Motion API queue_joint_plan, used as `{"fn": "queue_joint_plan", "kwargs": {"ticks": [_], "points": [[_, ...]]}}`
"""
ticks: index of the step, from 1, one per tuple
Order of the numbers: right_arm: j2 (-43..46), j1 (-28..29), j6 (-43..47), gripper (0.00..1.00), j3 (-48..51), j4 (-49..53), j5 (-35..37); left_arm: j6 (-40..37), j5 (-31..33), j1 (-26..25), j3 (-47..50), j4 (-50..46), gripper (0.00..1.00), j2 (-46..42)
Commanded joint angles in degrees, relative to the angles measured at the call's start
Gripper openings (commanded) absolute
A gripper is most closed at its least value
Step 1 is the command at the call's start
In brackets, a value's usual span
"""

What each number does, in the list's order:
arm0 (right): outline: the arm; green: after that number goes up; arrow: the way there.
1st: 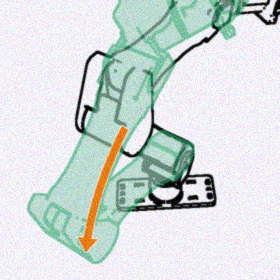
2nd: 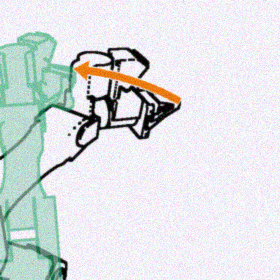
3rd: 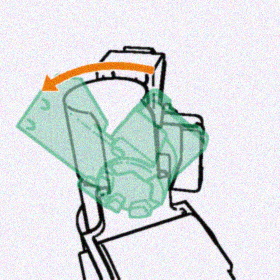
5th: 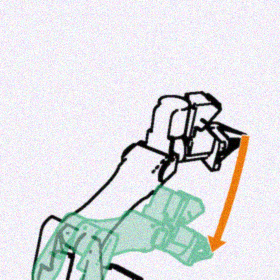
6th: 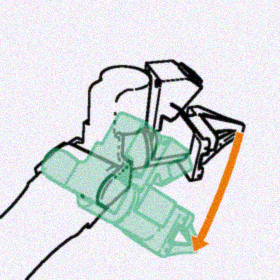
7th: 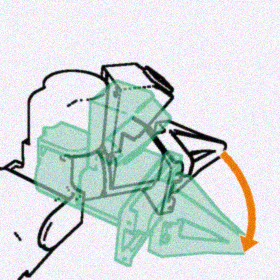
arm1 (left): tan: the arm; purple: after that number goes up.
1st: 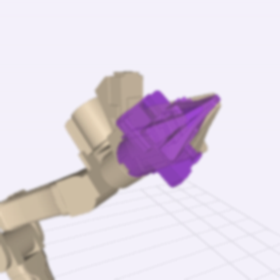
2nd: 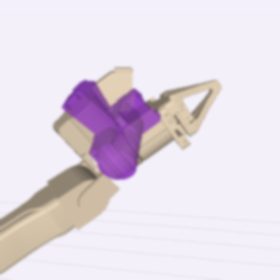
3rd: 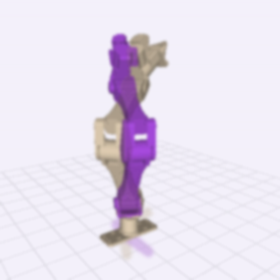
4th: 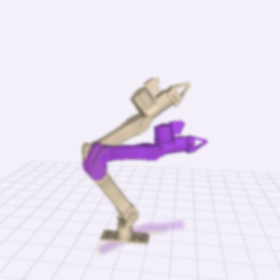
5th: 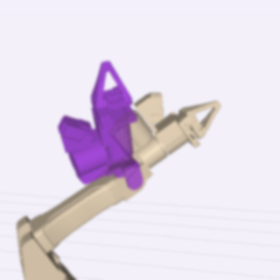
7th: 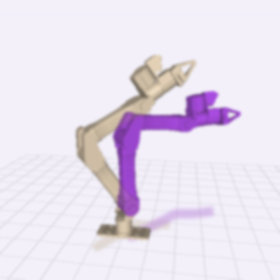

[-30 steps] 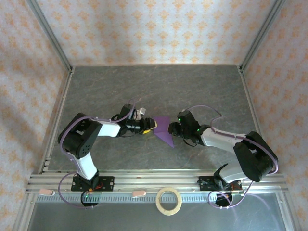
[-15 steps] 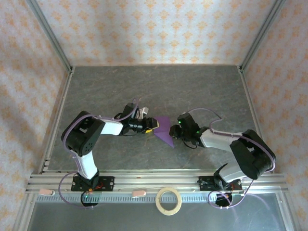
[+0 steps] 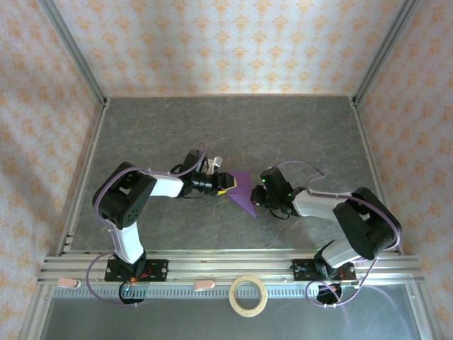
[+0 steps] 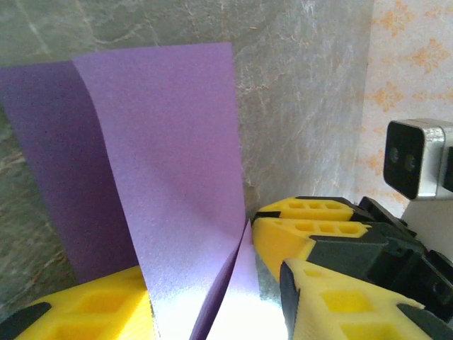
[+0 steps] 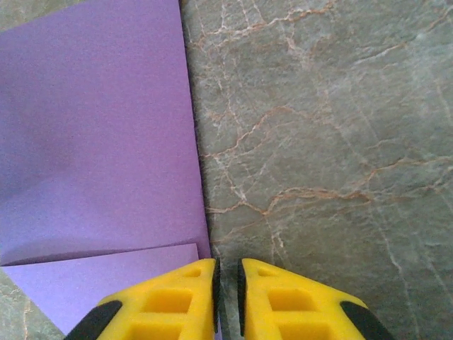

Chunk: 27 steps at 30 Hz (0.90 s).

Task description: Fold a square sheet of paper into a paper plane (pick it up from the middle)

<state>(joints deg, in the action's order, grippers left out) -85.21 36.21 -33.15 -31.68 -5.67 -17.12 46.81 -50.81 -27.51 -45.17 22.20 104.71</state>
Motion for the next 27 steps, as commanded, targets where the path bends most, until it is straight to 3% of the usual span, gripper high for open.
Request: {"fn": "queue_joint_plan", "kwargs": {"ticks": [1, 6, 10, 13, 21, 24, 27], "points": [[-1.84, 0.1, 1.15, 0.16, 0.57, -0.66, -0.45, -1.26, -2.87, -0.37, -1.94, -0.22, 0.44, 1.76], [-0.98, 0.09, 1.75, 0.17, -0.07, -0.25, -0.68, -2.27, -2.85, -0.35, -2.79, -1.36, 0.35, 2.28], [2.11, 0.11, 2.2, 0.25, -0.66, 0.39, 0.84, -2.25, -1.42, -0.27, -2.76, -1.23, 0.17, 1.52], [6.27, 0.09, 2.14, 0.31, -0.41, 1.04, 4.9, -1.6, 0.66, -0.14, -2.23, -0.71, 0.14, 0.26], [21.46, 0.09, -1.03, 0.44, 5.44, -2.33, 23.79, 2.77, 4.24, 1.13, 1.52, 4.58, 0.12, -4.63], [24.84, 0.01, -0.09, 0.52, 7.92, -6.01, 23.52, 3.1, 5.66, 1.39, 1.99, 4.62, 0.11, -5.29], [25.84, 0.02, 5.06, 0.56, 9.21, -8.77, 17.64, 2.56, 6.67, 1.44, 1.8, 3.76, 0.12, -5.27]]}}
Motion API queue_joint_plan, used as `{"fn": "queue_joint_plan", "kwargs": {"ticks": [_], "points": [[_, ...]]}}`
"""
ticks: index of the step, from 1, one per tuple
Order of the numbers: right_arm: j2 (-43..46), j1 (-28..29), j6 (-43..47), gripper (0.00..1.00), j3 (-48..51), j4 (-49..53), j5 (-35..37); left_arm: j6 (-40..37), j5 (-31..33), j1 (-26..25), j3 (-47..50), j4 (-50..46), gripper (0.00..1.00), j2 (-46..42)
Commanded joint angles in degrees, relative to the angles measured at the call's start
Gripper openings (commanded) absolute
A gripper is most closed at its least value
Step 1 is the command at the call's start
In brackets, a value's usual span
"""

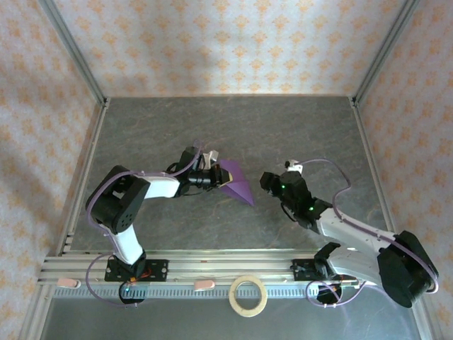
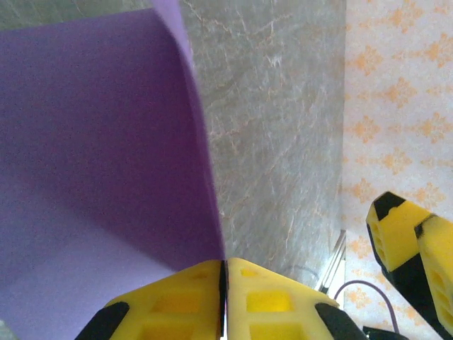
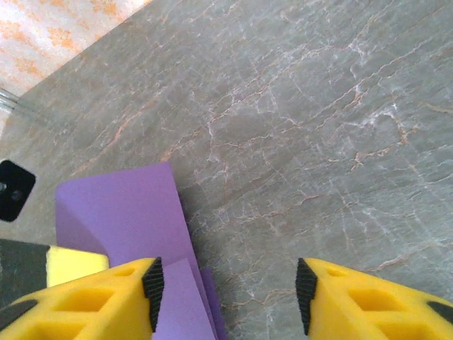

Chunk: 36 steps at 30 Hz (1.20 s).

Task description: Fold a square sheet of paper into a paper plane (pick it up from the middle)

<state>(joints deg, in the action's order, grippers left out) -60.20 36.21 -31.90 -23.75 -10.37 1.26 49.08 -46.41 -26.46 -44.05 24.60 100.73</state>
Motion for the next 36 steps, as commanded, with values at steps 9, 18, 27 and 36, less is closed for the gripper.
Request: {"fn": "queue_joint_plan", "kwargs": {"ticks": [9, 18, 27, 36], "points": [[-7.25, 3.89, 17.42, 0.42, 2.22, -11.82, -7.25, -4.53, 1.85, 0.67, -3.72, -6.98, 0.3, 0.21], [-16.65, 14.85, 35.82, 0.38, 0.94, -16.0, 4.11, -12.1, 3.15, 1.85, -9.96, -18.46, 0.31, 1.64], [-25.88, 18.92, 40.25, 0.37, -1.89, -18.8, 13.23, -16.71, 2.95, 2.12, -15.33, -24.58, 0.26, 4.16], [-28.95, 19.41, 40.88, 0.25, -3.32, -18.86, 14.74, -17.29, 2.47, 2.37, -16.39, -24.81, 0.24, 4.98]]}}
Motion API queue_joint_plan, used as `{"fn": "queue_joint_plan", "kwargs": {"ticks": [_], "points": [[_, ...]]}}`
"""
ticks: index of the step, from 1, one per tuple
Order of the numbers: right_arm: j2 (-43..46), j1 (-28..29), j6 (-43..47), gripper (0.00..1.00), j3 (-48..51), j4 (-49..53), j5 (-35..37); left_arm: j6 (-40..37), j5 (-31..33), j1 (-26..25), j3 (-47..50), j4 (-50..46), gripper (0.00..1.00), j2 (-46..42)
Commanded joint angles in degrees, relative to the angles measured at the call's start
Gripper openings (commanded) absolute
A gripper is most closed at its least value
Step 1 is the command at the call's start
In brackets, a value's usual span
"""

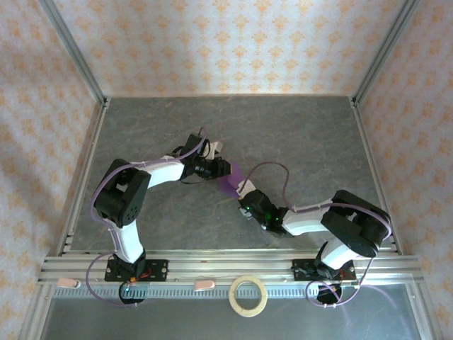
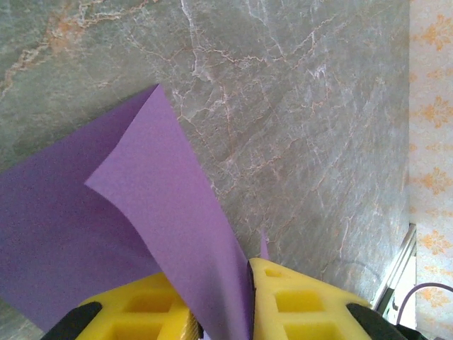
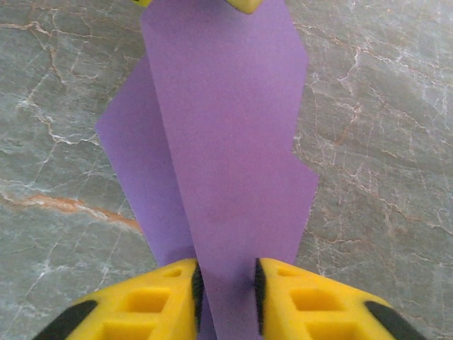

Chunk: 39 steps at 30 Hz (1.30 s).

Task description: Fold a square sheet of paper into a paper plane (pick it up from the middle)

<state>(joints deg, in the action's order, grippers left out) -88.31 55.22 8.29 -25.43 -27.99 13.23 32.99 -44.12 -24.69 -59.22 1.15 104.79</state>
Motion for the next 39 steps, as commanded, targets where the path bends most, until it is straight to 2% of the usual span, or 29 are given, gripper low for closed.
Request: {"fn": "queue_joint_plan", "kwargs": {"ticks": [1, 4, 10, 14, 21, 39], "points": [[-1.19, 0.49, 0.6, 0.25, -1.91, -1.06, 2.76, -1.09, 0.09, 0.57, -1.17, -1.16, 0.24, 0.85], [-1.7, 0.43, 0.65, 0.21, -1.9, -1.56, 3.24, -1.0, -0.24, 0.58, -1.38, -1.18, 0.23, 1.03], [-2.46, 0.5, 0.18, 0.19, -1.81, -1.66, 2.85, -1.0, -0.31, 0.59, -0.91, -1.12, 0.22, 1.03], [-2.12, 0.54, -0.3, 0.12, -1.33, -2.26, 2.55, -0.88, -0.34, 0.63, -0.69, -0.78, 0.21, 0.94], [-1.4, 0.58, -0.47, 0.07, -1.46, -2.38, 0.47, -1.13, 0.55, 0.67, -0.64, -1.51, 0.21, 0.67], [-7.11, 5.77, -2.13, 0.08, -8.47, -2.62, 0.3, -3.64, 3.97, 5.52, 8.55, -4.14, 0.27, -7.43]]}}
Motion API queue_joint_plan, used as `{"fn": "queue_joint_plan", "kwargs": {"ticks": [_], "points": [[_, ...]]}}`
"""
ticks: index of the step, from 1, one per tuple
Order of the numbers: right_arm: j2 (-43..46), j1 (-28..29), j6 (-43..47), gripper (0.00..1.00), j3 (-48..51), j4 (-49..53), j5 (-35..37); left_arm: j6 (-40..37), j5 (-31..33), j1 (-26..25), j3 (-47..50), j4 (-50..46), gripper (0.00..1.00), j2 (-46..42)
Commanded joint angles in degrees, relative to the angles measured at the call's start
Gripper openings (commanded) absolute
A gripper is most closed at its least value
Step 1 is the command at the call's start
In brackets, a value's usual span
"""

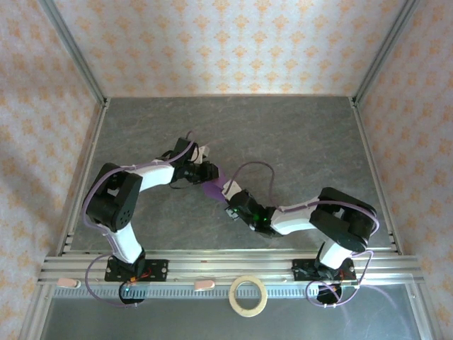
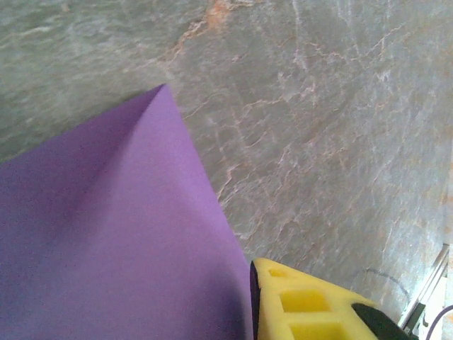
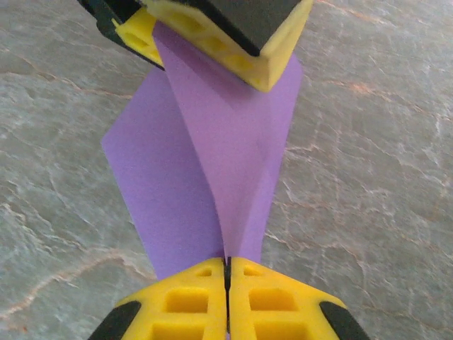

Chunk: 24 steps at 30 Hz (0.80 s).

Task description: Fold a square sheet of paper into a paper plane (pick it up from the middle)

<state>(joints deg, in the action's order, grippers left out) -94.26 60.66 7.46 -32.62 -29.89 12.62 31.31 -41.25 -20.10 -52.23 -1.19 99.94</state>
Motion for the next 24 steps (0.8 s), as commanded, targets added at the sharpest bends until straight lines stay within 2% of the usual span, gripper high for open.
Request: {"fn": "queue_joint_plan", "kwargs": {"ticks": [1, 12, 24], "points": [[-1.4, 0.33, -1.39, 0.08, -1.39, -0.61, 0.83, -1.95, 1.0, 1.1, 1.81, -1.8, 0.27, -2.93], [-1.28, 0.51, 2.46, 0.19, -1.22, -1.26, -0.23, -2.39, 0.91, 1.46, 1.73, -2.51, 0.26, -3.54], [-2.69, 0.5, 8.0, 0.24, -0.87, -4.6, -0.34, -2.39, 0.83, 1.42, 1.6, -2.68, 0.23, -3.34]]}}
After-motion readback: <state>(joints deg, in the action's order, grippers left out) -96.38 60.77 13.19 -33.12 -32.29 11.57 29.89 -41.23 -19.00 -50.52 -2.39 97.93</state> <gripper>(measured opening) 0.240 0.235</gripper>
